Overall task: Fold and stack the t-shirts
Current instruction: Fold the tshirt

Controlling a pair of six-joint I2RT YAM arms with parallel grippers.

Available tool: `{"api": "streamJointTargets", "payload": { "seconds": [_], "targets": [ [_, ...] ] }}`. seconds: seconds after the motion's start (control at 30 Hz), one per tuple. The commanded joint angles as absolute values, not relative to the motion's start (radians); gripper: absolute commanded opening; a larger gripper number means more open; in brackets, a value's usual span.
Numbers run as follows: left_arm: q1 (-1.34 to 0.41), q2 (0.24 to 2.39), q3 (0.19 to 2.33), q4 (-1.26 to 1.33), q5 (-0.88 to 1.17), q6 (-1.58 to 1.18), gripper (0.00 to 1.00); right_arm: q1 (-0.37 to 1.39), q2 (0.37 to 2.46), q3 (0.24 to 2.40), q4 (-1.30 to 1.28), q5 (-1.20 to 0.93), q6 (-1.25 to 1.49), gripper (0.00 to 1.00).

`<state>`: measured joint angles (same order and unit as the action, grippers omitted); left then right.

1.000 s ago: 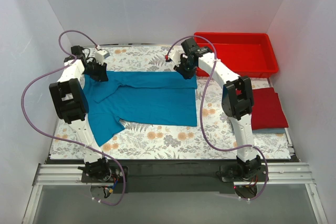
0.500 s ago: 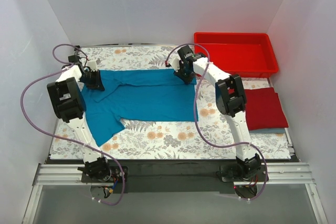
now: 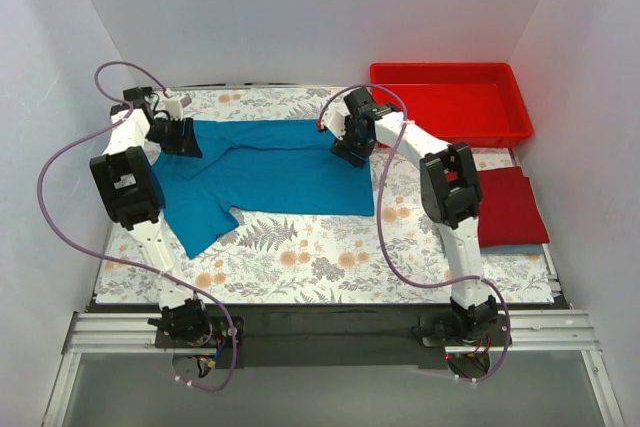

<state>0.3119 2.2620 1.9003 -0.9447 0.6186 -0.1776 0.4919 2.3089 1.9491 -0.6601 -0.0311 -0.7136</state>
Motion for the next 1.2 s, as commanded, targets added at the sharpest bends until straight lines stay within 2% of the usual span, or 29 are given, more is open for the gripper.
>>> {"api": "streamJointTargets", "payload": {
  "seconds": [0.0, 0.17, 0.33, 0.53, 1.17],
  "targets": [
    [0.350, 2.042, 1.878, -1.127, 0.712, -0.003, 0.41, 0.569, 2.048, 1.806, -0.703, -0.141, -0.762, 0.75],
    [0.419, 1.965, 1.829, -1.245, 0.732, 0.170, 0.43, 0.624, 1.913, 1.589, -0.742, -0.163, -0.770, 0.73],
    [0.462, 1.882, 1.677, -1.266, 0.697, 0.325, 0.43, 0.653, 1.885, 1.462, -0.746, -0.167, -0.765, 0.55],
    [0.466, 1.767, 1.464, -1.151, 0.614, 0.461, 0.40, 0.660, 1.914, 1.407, -0.729, -0.140, -0.765, 0.45],
    [0.466, 1.792, 1.444, -1.150, 0.606, 0.540, 0.38, 0.661, 1.917, 1.293, -0.660, -0.084, -0.813, 0.42]
  ]
}}
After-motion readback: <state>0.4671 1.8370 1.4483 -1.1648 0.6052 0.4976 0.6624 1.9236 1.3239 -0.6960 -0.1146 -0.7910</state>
